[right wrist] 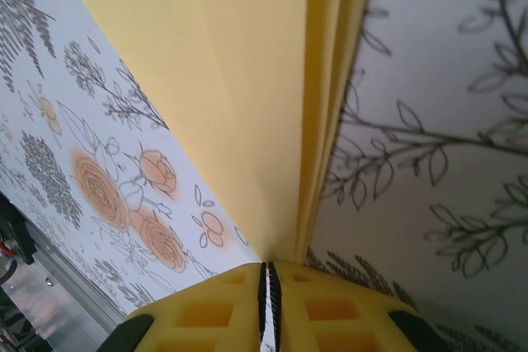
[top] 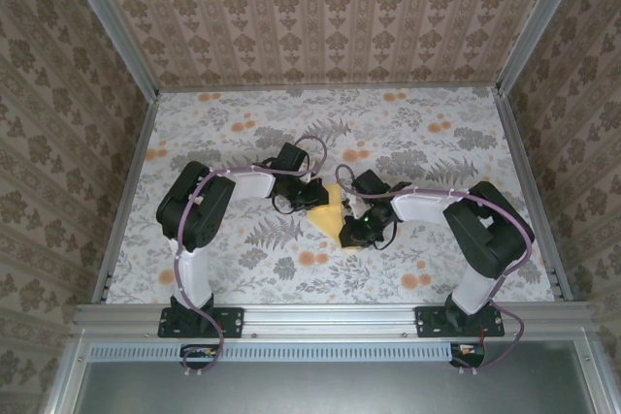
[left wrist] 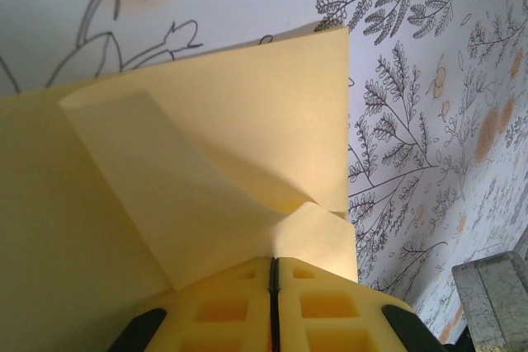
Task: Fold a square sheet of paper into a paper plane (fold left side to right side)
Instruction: Fourth fold the wing at the center of the table.
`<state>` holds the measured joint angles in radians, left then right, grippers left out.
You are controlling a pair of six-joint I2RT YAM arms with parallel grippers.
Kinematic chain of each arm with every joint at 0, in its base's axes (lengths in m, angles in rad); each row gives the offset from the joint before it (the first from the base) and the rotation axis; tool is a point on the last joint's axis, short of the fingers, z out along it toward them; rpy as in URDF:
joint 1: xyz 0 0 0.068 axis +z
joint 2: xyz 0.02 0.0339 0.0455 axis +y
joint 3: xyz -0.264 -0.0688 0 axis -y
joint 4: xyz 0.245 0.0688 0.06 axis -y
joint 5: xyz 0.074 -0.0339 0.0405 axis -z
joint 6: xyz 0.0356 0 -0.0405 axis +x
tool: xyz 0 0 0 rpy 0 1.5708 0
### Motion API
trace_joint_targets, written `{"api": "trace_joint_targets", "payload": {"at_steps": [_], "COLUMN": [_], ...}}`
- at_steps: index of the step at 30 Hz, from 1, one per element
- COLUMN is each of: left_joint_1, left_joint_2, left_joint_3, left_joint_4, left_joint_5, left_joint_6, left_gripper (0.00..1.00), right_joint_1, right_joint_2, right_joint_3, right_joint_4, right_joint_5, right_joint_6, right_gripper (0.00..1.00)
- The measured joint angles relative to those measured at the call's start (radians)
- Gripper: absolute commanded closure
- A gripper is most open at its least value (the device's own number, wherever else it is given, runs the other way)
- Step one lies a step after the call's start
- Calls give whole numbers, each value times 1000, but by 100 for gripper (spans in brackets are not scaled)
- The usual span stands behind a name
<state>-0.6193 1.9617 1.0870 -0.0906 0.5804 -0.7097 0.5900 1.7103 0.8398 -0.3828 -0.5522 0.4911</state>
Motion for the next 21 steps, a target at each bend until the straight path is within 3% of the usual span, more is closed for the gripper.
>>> {"api": "trace_joint_targets", "payload": {"at_steps": [6,13,21], "left_joint_1": [0,0,0], "left_joint_2": [0,0,0], "left_joint_3": [0,0,0], "left_joint_4": [0,0,0], "left_joint_5": [0,0,0], "left_joint_6": [0,0,0], "left_gripper": [91,91,91], "right_joint_1": [0,-46,-52], "right_joint_2": [-48,-185,-20], "right_joint_3": [-33,-63,17], "right_joint_4": [-49,11,133], "right_joint_5": [-2,-86,-65], "right_joint_6": [-5,42,85], "right_gripper": [97,96,96]}}
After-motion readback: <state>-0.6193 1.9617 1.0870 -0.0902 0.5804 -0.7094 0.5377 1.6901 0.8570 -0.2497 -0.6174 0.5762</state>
